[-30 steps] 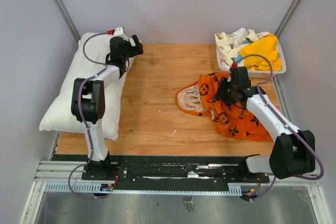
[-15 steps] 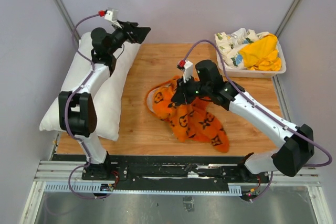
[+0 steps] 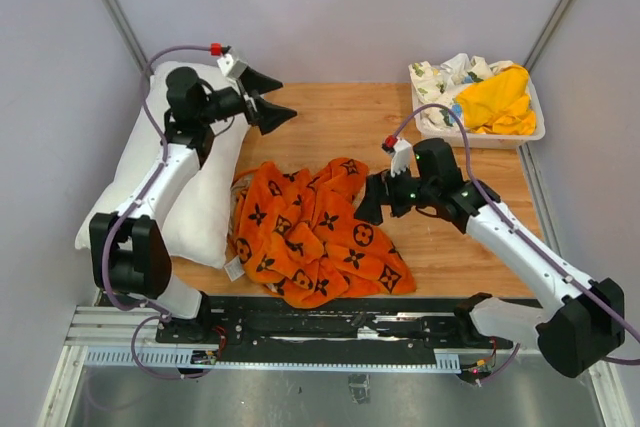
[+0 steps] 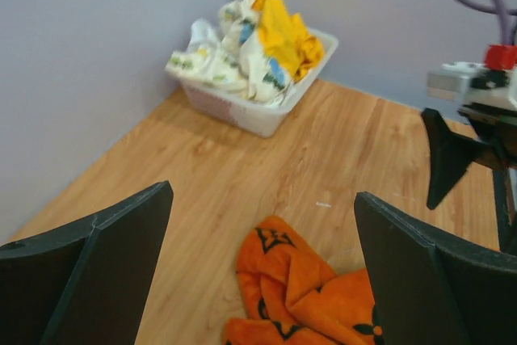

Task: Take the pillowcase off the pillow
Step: Fold the pillowcase at the center of the board.

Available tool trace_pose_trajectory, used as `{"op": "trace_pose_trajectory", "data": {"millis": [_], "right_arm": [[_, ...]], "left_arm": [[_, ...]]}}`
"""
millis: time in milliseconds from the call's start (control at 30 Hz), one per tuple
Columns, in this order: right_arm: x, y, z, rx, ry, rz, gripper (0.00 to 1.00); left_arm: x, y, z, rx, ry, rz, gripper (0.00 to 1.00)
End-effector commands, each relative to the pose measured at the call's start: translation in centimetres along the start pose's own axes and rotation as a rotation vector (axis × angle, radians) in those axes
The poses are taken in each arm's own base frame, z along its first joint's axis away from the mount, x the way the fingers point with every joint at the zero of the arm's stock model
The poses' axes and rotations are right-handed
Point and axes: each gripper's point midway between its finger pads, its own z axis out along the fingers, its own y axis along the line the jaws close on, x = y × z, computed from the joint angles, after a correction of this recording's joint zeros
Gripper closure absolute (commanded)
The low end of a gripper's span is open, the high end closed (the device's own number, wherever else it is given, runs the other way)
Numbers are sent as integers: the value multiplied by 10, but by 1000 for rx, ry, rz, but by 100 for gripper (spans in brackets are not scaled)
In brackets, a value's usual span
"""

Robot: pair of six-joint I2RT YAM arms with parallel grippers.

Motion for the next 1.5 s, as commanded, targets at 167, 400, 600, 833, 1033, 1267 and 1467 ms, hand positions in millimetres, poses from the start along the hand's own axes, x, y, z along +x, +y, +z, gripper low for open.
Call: {"op": "trace_pose_trajectory", "data": {"millis": [167,400,600,833,1033,1267,1467], "right_arm": [[77,-38,47,200,223,151,3],[87,36,79,-1,230,-17,5],[134,32,107,25,351,-10,29],[165,9,116,52,424,53,73],[138,-60,110,162,364,190,80],[77,-127,149,214,331,294,82],[2,-144,161,235,267,229,66]], "left_arm": [[150,8,-5,-549,227,-230,6],[182,3,-45,-723,301,-306,6],[221,-9,-56,-739,388,-405,6],[263,-13,-78,-840,437,-477,12],[277,-32,-93,-914,330,-634,13],[301,-72,-108,-1084,88,-924,15],[282,-78,-81,-1106,53,-845,7]]}}
